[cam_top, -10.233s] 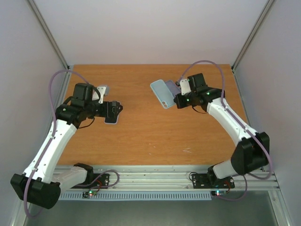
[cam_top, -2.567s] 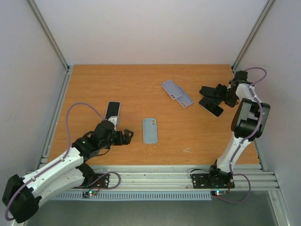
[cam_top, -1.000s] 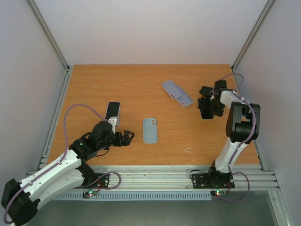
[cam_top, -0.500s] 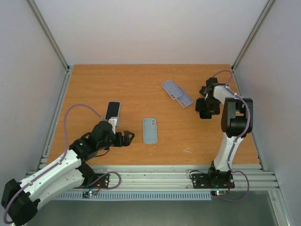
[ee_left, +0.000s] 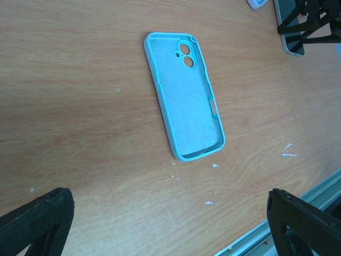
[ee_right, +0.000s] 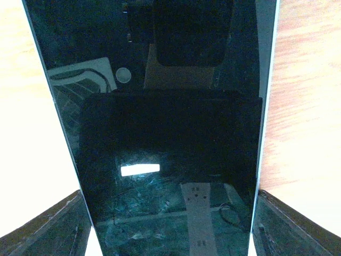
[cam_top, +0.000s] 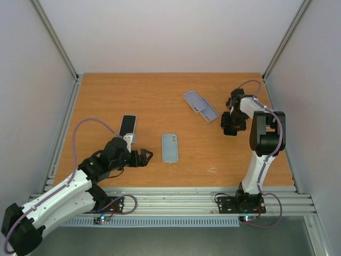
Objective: Put the phone into the phone case
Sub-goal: Pick up the phone at the corner of the board.
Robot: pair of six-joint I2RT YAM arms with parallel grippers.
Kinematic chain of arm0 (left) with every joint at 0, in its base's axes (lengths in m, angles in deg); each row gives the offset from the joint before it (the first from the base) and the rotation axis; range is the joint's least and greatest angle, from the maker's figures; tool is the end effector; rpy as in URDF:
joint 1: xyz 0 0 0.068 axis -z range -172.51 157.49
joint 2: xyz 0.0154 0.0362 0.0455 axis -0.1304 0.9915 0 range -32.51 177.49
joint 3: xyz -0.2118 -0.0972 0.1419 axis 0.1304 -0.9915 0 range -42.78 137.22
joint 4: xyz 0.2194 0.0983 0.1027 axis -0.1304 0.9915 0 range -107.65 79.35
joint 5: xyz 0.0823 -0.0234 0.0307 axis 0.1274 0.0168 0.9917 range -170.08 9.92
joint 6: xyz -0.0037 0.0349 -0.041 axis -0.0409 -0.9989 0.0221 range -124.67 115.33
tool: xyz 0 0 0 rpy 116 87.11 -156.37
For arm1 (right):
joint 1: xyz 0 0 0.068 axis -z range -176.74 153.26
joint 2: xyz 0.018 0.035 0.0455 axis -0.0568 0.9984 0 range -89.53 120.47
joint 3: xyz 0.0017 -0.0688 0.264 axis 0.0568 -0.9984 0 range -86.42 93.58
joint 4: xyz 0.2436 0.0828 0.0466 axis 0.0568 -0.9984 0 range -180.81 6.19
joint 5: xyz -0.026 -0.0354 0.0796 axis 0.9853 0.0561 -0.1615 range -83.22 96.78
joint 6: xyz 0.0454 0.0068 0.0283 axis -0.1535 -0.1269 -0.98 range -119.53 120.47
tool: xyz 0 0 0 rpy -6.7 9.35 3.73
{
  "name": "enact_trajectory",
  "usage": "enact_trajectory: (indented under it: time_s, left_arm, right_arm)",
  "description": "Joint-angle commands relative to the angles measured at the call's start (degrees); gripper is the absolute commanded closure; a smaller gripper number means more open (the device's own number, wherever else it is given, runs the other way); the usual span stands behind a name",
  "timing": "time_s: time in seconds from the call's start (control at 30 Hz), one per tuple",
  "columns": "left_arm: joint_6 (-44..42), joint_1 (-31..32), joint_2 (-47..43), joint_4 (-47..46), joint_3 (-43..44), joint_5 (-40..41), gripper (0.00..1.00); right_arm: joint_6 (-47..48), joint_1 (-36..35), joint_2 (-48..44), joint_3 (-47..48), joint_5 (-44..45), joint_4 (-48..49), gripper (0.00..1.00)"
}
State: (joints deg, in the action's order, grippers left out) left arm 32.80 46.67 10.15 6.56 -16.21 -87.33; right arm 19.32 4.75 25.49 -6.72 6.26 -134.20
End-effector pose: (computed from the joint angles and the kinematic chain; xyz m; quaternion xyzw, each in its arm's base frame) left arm 0.1221 -0.1053 0.2115 0.0400 0.9051 -0.3051 0.2935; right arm 0.3742 -0.0093 0.1507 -0.1509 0.9878 -0.0022 0.0377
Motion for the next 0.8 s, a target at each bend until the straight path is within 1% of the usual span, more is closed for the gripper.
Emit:
enact_trajectory:
  time_s: [0.0, 0.07, 0.2, 0.3, 0.4, 0.5, 0.77]
  left_arm:
    - [1.4, -0.2, -0.4, -1.7, 1.1, -2.2, 0.01]
    - [2.2, -0.3, -0.5, -2.3, 1.1, -2.9, 0.01]
    - [3.6, -0.3, -0.3, -3.3, 1.1, -4.1, 0.01]
    - [4.5, -0.3, 0.5, -4.0, 1.2, -5.1, 0.01]
    - [5.1, -0.3, 1.9, -4.8, 1.6, -6.2, 0.01]
    - [5.8, -0.2, 3.3, -6.0, 1.8, -7.7, 0.01]
    - [8.5, -0.3, 7.3, -11.2, 2.0, -9.6, 0.01]
  right_arm:
    - [-2.7, -1.5, -1.3, -5.5, -3.7, -2.9, 0.42]
    - [-4.1, -1.5, -4.3, -8.5, -5.7, -1.2, 0.46]
    - [-6.9, -3.4, -11.1, -14.2, -7.9, 2.1, 0.59]
    - [-8.4, -4.2, -15.9, -18.5, -11.4, 4.7, 0.63]
    - [-9.6, -5.5, -20.2, -21.8, -12.9, 6.5, 0.65]
    - [-11.5, -6.9, -24.4, -25.1, -15.3, 8.7, 0.71]
    - [-17.2, -14.5, -33.1, -31.8, -17.5, 14.7, 0.8]
